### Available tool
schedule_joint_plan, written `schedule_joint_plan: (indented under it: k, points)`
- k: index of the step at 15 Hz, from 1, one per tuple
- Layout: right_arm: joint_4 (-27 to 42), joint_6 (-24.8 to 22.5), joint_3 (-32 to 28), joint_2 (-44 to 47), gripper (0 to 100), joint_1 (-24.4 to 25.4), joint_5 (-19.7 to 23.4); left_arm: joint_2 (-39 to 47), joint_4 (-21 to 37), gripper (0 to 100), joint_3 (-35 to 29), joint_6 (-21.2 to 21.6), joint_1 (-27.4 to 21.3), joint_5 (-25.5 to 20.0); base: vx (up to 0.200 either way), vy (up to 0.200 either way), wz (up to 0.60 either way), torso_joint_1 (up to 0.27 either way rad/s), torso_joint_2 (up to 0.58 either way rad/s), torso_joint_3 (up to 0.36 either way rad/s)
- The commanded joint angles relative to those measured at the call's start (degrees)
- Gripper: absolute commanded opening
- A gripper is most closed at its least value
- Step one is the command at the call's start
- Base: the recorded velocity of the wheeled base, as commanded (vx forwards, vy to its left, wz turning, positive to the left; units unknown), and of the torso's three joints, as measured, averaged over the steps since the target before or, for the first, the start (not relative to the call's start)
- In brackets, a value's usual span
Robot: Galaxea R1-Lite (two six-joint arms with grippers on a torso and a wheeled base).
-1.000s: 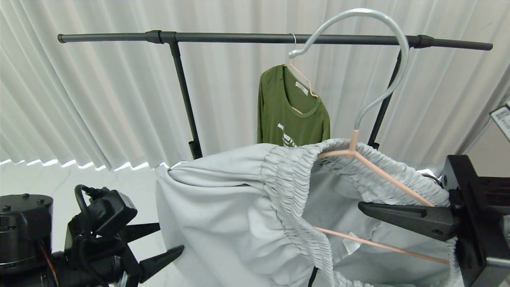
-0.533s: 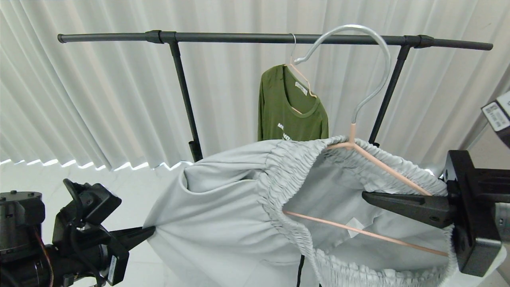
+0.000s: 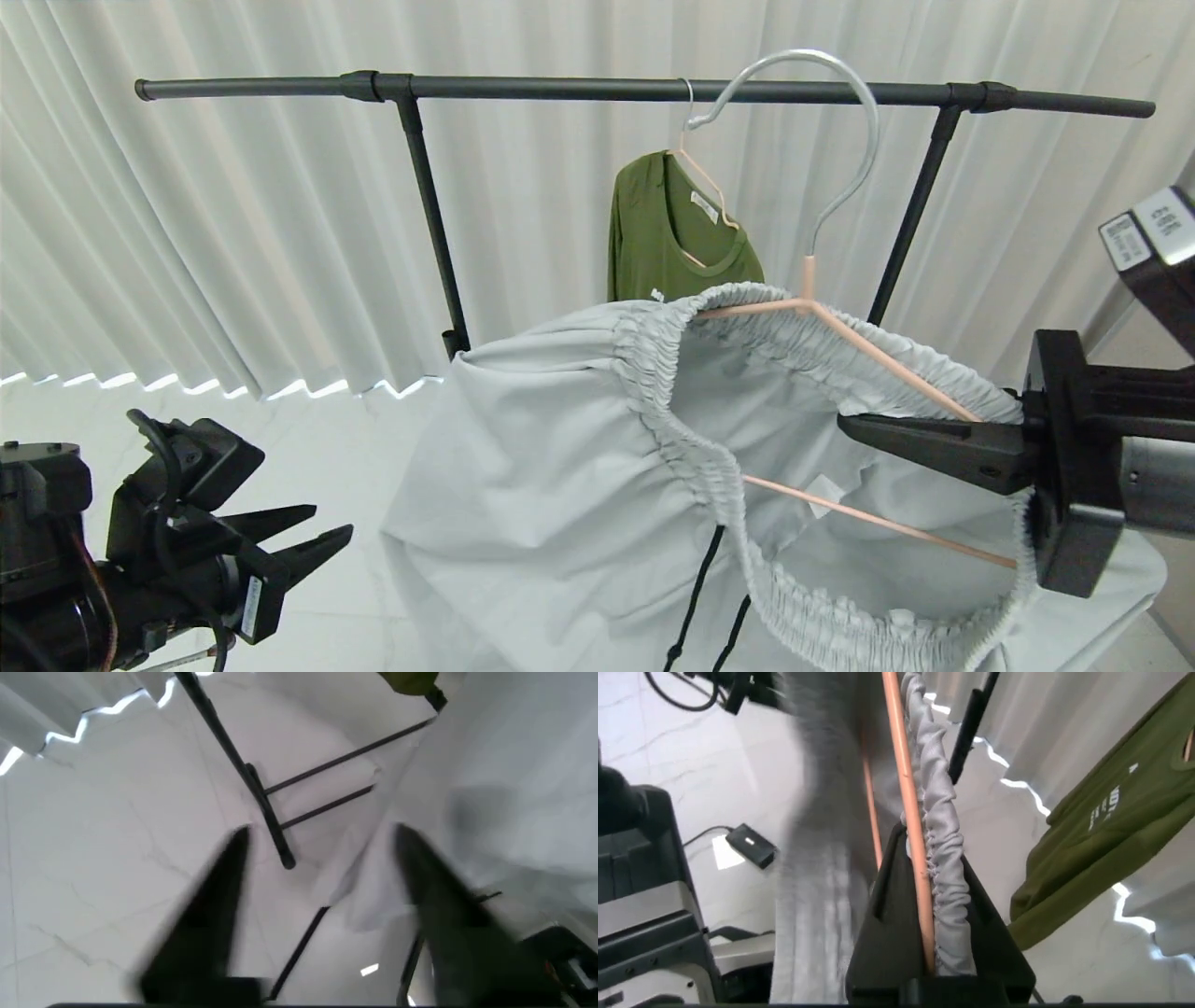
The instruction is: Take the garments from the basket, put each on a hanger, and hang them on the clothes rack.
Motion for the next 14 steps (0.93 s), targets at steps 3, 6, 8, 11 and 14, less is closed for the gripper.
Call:
schedule_joint_plan:
  k: [3, 6, 8, 11, 14]
  points:
    - [-3.48, 0.01, -0.63, 4.15, 0, -2.56, 0.03, -2.68, -0.06, 100, 0.02, -0.25, -0.23, -0.34, 0.000, 0.000, 0.00, 0.000, 0.00, 0.000]
    - [-3.48, 0.01, -1.77, 6.17, 0, -6.07, 0.21, -5.40, -0.15, 100, -0.42, -0.87, -0.32, -2.81, 0.000, 0.000, 0.00, 0.000, 0.00, 0.000]
    - [-3.48, 0.01, -2.13, 7.49, 0, -8.62, 0.12, -7.95, -0.06, 100, -1.03, -1.04, -1.11, -4.56, 0.000, 0.000, 0.00, 0.000, 0.00, 0.000]
    - [-3.48, 0.54, -2.30, 8.63, 0, -10.91, 0.12, -10.59, -0.06, 100, -0.77, -0.96, -1.47, -4.56, 0.000, 0.000, 0.00, 0.000, 0.00, 0.000]
    - [-2.60, 0.63, -0.98, 8.10, 0, -14.95, -0.32, -10.23, -0.06, 100, -1.38, -0.78, -1.03, -4.48, 0.000, 0.000, 0.00, 0.000, 0.00, 0.000]
